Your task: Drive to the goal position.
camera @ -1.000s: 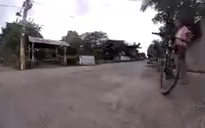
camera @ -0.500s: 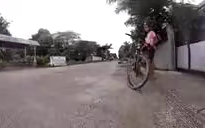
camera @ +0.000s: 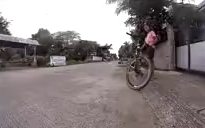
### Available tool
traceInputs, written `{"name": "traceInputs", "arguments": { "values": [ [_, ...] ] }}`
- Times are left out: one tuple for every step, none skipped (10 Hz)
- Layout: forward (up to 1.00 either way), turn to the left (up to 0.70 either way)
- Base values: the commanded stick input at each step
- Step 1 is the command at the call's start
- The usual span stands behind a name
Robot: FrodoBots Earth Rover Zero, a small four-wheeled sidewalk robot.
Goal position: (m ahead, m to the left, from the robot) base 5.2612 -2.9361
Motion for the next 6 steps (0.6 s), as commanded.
{"name": "traceInputs", "arguments": {
  "values": [
    [0.7,0.0],
    [0.7,0.0],
    [0.7,0.0],
    [0.7,0.0],
    [0.7,0.0],
    [0.7,0.0]
  ]
}}
